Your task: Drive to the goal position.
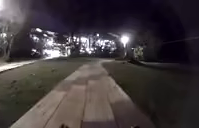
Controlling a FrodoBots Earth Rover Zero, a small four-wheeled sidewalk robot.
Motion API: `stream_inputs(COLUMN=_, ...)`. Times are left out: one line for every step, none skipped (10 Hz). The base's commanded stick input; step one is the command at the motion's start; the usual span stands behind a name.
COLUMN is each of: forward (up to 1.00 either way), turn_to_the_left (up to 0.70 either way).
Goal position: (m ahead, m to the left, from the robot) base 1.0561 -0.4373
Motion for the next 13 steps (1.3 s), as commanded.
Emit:
stream_inputs(forward=0.30, turn_to_the_left=0.00)
stream_inputs(forward=0.30, turn_to_the_left=0.00)
stream_inputs(forward=0.30, turn_to_the_left=0.00)
stream_inputs(forward=0.30, turn_to_the_left=0.00)
stream_inputs(forward=0.30, turn_to_the_left=0.00)
stream_inputs(forward=0.30, turn_to_the_left=0.00)
stream_inputs(forward=0.30, turn_to_the_left=0.00)
stream_inputs(forward=0.30, turn_to_the_left=0.00)
stream_inputs(forward=0.30, turn_to_the_left=0.00)
stream_inputs(forward=0.30, turn_to_the_left=0.00)
stream_inputs(forward=0.30, turn_to_the_left=0.00)
stream_inputs(forward=0.30, turn_to_the_left=0.00)
stream_inputs(forward=0.30, turn_to_the_left=0.00)
